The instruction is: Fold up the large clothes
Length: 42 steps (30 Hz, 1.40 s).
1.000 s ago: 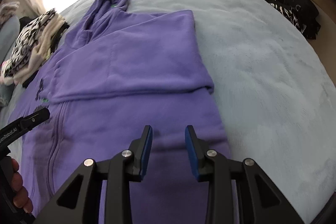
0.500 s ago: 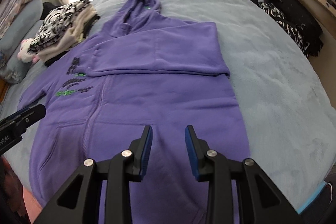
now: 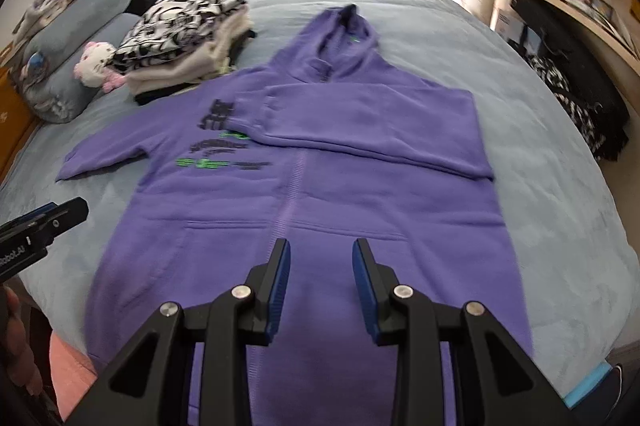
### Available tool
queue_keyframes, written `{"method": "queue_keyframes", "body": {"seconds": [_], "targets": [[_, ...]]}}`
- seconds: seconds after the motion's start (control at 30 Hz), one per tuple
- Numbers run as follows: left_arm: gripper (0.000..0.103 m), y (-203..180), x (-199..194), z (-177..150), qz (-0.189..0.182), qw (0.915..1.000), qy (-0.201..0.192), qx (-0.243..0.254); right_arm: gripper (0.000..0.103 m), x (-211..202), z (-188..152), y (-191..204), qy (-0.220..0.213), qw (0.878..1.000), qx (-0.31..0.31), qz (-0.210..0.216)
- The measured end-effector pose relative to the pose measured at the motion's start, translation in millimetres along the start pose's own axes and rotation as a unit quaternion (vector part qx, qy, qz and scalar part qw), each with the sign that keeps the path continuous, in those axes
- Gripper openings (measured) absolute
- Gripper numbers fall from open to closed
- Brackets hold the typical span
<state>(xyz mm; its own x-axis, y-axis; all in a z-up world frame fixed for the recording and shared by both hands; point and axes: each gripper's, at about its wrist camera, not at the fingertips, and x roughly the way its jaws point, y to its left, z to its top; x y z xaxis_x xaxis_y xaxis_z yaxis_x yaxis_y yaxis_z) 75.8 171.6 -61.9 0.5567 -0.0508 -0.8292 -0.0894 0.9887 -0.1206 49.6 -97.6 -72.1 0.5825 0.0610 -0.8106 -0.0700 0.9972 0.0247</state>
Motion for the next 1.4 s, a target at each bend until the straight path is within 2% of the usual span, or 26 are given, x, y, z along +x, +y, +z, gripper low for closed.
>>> {"method": "queue_keyframes", "body": {"seconds": [0.3,0.6,0.73,0.93,1.2,1.4], "targets": [[0.069,76.9,14.6,6.4,0.002,0.9989,0.002,-0.047,0.032,2.2,16.7,76.2,-0.026,0.998,-0.048,0.012],[0.069,149.1,41.7,19.2,-0.038,0.9952,-0.002,-0.09,0.032,30.8,39.2,144.1,-0.047,0.996,-0.068,0.034],[0.069,186.2,62.5,25.8,-0.075,0.9882,-0.001,-0.134,0.032,49.9,51.5,175.1,-0.053,0.994,-0.087,0.038],[0.069,231.7,94.5,35.7,-0.092,0.9777,-0.002,-0.189,0.032,77.7,67.2,207.8,-0.058,0.992,-0.105,0.048],[0.069,282.6,141.5,51.0,-0.097,0.9608,0.007,-0.26,0.032,121.8,77.8,226.5,-0.045,0.992,-0.11,0.049],[0.069,311.2,174.4,67.9,-0.093,0.9573,0.013,-0.273,0.032,152.4,81.8,227.7,-0.026,0.993,-0.102,0.048]]}}
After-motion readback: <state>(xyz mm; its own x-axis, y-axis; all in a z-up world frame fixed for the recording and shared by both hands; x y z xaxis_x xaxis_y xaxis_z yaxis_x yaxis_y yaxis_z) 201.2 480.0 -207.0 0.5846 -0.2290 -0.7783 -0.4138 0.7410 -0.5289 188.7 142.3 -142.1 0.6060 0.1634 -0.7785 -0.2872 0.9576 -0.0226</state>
